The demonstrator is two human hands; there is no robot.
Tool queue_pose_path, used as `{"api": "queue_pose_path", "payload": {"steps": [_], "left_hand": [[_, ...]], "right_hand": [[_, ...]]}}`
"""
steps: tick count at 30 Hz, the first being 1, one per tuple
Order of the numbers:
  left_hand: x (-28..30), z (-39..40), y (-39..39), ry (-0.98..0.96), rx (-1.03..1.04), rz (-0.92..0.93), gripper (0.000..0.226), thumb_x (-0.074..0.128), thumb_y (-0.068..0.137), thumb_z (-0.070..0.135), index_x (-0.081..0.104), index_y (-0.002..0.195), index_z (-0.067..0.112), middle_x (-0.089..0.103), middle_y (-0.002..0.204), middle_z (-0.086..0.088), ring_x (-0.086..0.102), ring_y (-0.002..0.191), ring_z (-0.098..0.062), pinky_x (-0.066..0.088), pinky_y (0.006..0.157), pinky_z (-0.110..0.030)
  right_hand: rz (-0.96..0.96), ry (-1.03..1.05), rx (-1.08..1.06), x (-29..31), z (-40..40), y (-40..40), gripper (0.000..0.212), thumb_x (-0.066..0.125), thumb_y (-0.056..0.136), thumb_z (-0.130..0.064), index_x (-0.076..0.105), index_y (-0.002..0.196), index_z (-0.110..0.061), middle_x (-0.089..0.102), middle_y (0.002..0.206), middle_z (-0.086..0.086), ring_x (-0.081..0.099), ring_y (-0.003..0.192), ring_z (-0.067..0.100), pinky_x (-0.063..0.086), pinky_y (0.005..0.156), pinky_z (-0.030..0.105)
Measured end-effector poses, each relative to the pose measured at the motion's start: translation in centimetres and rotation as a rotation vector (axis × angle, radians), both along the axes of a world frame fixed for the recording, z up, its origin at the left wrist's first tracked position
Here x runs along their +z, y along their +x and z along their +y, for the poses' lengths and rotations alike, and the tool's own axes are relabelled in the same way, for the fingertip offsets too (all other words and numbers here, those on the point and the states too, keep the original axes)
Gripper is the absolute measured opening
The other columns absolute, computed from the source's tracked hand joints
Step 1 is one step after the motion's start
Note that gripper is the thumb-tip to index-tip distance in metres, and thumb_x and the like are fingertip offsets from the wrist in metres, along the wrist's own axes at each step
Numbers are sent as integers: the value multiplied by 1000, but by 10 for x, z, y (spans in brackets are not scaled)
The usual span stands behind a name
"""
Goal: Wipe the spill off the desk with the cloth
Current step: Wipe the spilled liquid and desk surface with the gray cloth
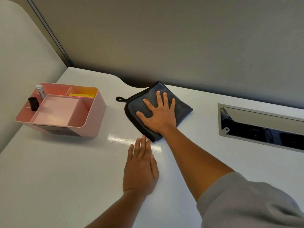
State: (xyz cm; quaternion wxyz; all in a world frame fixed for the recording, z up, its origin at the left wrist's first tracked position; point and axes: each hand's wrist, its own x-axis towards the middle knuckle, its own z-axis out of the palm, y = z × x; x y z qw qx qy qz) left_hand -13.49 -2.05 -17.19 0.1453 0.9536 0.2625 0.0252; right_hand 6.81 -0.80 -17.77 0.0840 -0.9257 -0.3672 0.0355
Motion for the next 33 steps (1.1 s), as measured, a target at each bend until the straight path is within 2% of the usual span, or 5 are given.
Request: {"api": "queue_pose_path", "payload": {"steps": [5,12,21,28,33], "left_hand": [[-1,0,-2,-44,-26,-39,56,20,100,32,23,153,16,16,162,0,2,150,-13,7,122,-34],[-4,2,-4,-80,-23,-77,56,20,100,31,22,154,16,13,162,2,2,150,-11,7,123,-34],[-3,6,0,-41,-21,-60,58,21,97,29,25,153,10,20,161,-5,10,150,-17,7,123,-37],[-3,2,-5,-13,-31,-27,59,20,97,28,25,152,8,21,161,-8,12,150,-20,7,123,-38],[-2,0,-6,-17,-40,-49,58,20,97,27,28,151,6,23,160,-10,14,150,-22,7,123,-38]], "right_hand": [[5,-9,-68,4,-23,28,81,10,84,-86,21,154,-47,-2,169,3,-7,155,26,-8,122,56],[39,19,-436,6,-70,40,82,16,88,-83,19,157,-40,-1,168,11,-5,155,31,-4,122,58],[54,16,-583,4,-113,-44,79,14,91,-78,13,158,-36,-3,168,12,-6,154,34,-4,122,58],[67,23,-677,0,-158,-114,80,14,89,-80,19,157,-38,0,168,11,-6,155,31,-2,122,58],[86,29,-748,3,-184,-129,81,15,87,-82,21,156,-40,0,168,9,-6,155,29,-3,123,56]]}}
